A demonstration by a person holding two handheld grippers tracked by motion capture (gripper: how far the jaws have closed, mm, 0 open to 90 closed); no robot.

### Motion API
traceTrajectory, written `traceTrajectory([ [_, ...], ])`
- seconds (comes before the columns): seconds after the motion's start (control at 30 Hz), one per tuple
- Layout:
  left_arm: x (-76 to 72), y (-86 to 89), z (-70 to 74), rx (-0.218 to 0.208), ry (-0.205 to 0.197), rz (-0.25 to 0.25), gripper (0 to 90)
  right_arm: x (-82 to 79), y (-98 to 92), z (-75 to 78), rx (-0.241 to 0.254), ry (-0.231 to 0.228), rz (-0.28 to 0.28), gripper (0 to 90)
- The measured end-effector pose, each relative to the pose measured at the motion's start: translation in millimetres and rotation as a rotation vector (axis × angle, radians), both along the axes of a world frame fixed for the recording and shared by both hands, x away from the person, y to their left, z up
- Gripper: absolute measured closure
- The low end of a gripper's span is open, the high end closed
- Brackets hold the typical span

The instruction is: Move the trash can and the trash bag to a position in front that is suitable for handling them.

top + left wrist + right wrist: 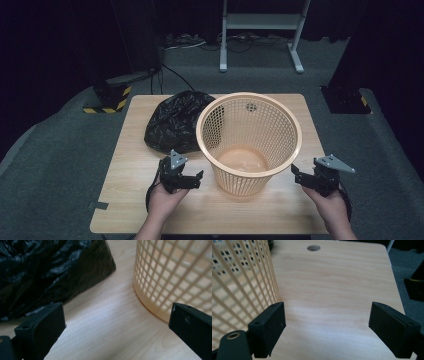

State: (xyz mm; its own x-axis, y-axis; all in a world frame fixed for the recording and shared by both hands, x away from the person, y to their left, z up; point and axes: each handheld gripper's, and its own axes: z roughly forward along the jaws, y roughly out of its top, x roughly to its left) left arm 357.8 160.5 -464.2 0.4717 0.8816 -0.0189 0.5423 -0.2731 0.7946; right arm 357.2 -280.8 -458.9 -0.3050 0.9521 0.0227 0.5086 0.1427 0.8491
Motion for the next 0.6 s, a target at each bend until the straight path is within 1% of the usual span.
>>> traceTrajectory([
  [0.03, 5.4, 0.0, 3.5, -0.01, -0.01, 0.006, 0.6, 5.4, 2.4, 4.2, 0.01, -0.014, 0.003, 13.9],
  [0.1, 11.3, 0.8, 8.1, -0.03, -0.022, 0.021, 0.6, 11.2, 5.3, 8.0, 0.018, -0.021, -0.001, 14.0],
  [0.13, 13.8, 1.2, 10.5, -0.04, -0.029, 0.027, 0.6, 14.3, 6.7, 10.0, 0.02, -0.025, -0.001, 14.0],
  [0.17, 13.8, 1.2, 10.5, -0.04, -0.029, 0.027, 0.6, 14.3, 6.7, 10.0, 0.02, -0.025, -0.001, 14.0],
  [0.2, 17.5, -0.1, 15.5, -0.06, -0.045, 0.03, 0.6, 20.2, 10.0, 14.4, 0.024, -0.044, 0.002, 13.8],
  [0.27, 21.0, -2.4, 19.0, -0.059, -0.062, 0.028, 0.6, 24.8, 12.0, 16.7, 0.03, -0.059, 0.0, 13.9],
  [0.33, 24.0, -3.5, 20.2, -0.055, -0.068, 0.03, 0.6, 27.3, 13.1, 17.6, 0.039, -0.063, -0.002, 13.7],
  [0.37, 25.2, -4.3, 20.2, -0.058, -0.072, 0.034, 0.6, 30.9, 15.4, 18.3, 0.036, -0.075, -0.02, 14.2],
  [0.4, 26.5, -5.6, 20.0, -0.06, -0.076, 0.045, 0.6, 32.7, 16.6, 18.6, 0.035, -0.08, -0.025, 14.4],
  [0.43, 28.2, -7.6, 19.9, -0.066, -0.077, 0.034, 0.9, 35.9, 18.7, 19.4, 0.044, -0.081, -0.019, 14.0],
  [0.47, 28.2, -7.6, 19.9, -0.066, -0.077, 0.034, 0.8, 36.7, 20.1, 20.1, 0.047, -0.082, -0.011, 14.1],
  [0.5, 28.4, -10.0, 19.6, -0.067, -0.077, 0.025, 0.9, 36.9, 22.3, 21.0, 0.045, -0.086, 0.002, 14.0],
  [0.53, 27.5, -13.4, 19.2, -0.066, -0.088, 0.024, 1.2, 36.5, 23.7, 21.6, 0.043, -0.088, 0.009, 14.0],
  [0.6, 26.0, -16.2, 18.3, -0.08, -0.089, 0.016, 1.7, 33.9, 26.3, 23.4, 0.037, -0.102, 0.031, 13.8],
])
